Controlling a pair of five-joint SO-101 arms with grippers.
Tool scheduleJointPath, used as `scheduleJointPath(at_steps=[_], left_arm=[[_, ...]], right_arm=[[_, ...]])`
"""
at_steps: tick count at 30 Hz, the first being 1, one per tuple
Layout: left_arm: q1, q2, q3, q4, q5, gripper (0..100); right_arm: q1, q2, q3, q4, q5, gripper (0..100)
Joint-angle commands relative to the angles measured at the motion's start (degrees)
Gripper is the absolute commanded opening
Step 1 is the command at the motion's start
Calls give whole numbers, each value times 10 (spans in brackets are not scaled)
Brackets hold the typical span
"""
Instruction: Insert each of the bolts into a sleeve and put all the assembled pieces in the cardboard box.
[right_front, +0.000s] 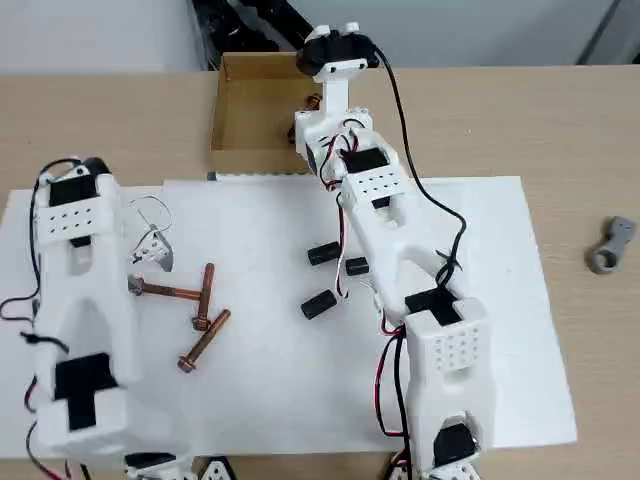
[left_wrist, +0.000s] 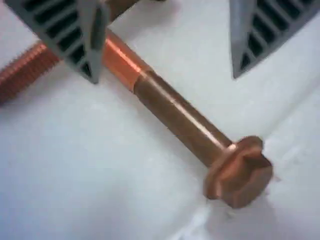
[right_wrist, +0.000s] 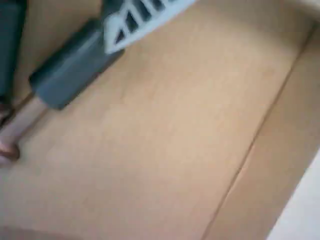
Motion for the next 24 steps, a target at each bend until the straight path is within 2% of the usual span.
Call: scheduleJointPath(at_steps=[1,9,18,24], left_arm=[[-4,27,-24,4,16,164],[-25,64,-24,-56,77,164],[-30,69,-21,-65,81,164],[-32,153,-25,-63,81,164]], right_arm=[[-6,-45,-27,16,-7,157],[-6,-44,-26,18,-7,157],[-6,-44,-26,18,-7,157],[-6,-44,-26,18,-7,157]])
